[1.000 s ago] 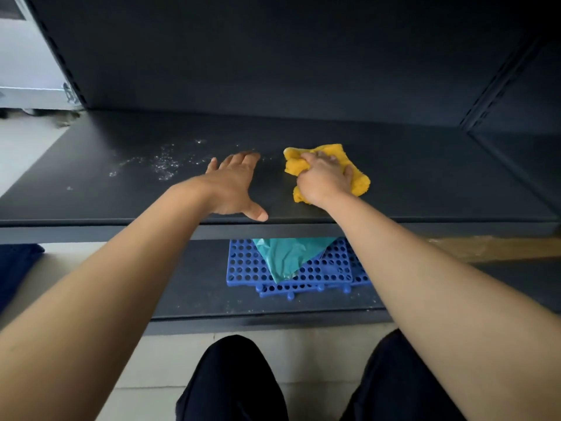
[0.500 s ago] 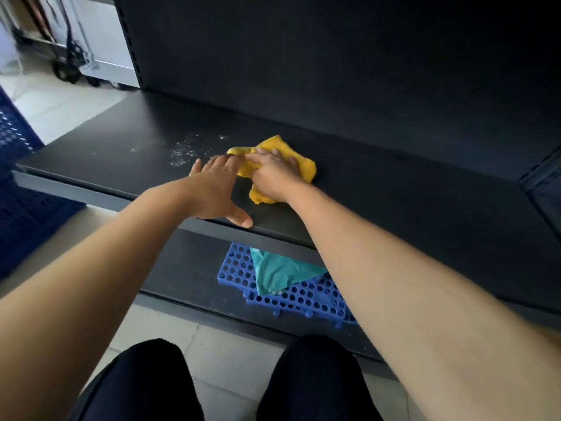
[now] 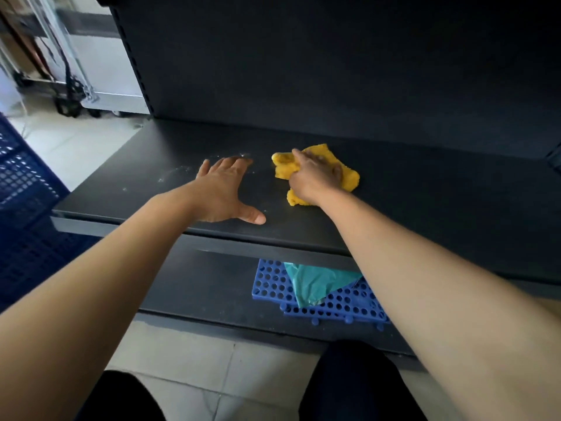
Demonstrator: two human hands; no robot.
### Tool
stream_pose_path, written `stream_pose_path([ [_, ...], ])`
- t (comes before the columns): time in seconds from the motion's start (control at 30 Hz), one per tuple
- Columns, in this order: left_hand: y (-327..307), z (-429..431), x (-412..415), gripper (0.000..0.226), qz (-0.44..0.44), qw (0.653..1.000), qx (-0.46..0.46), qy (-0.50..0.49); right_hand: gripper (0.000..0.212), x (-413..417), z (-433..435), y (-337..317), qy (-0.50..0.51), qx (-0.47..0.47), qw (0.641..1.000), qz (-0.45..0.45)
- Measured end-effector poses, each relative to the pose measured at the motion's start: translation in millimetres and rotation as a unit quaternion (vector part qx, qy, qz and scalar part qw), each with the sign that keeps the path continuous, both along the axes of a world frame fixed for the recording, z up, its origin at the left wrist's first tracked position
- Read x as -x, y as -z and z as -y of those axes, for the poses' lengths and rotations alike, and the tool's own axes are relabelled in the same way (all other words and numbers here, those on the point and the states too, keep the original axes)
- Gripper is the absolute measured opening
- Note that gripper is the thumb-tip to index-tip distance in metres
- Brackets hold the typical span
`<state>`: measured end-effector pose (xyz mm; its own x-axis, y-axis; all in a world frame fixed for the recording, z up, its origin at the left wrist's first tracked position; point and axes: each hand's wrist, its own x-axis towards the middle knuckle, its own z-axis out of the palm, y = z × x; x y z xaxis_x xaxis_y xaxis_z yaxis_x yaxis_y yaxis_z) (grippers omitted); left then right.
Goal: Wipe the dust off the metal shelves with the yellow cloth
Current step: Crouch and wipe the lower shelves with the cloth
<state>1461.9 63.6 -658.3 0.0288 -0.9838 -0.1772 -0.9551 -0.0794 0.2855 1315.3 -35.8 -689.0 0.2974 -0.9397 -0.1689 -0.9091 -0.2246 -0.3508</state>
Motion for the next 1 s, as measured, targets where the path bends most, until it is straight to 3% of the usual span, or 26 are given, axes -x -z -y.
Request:
stream_pose_path([
  [0.2, 8, -15, -39, 0.106, -0.005, 1.0, 0.011, 0.026, 0.057, -50, -23, -4, -0.04, 0.002, 0.999, -0.009],
  [0.4, 9, -28, -68, 0.102, -0.016, 1.0, -0.002, 0.027, 0.051, -72, -66, 2, -0.066, 0.053, 0.996, 0.037],
  [0.7, 13, -14, -68, 0.105, 0.023, 0.995, 0.005, 0.096, 0.052, -53, -87, 1, 0.144, 0.049, 0.988, 0.006],
  [0.87, 17, -16, -71, 0.101, 0.017, 0.995, 0.024, 0.091, 0.055, -106, -104, 2, 0.09, 0.054, 0.994, 0.016],
  [1.0, 21, -17, -72, 0.098, 0.016, 0.996, 0.023, 0.086, 0.059, -101, -101, 5, 0.062, 0.055, 0.996, 0.022],
])
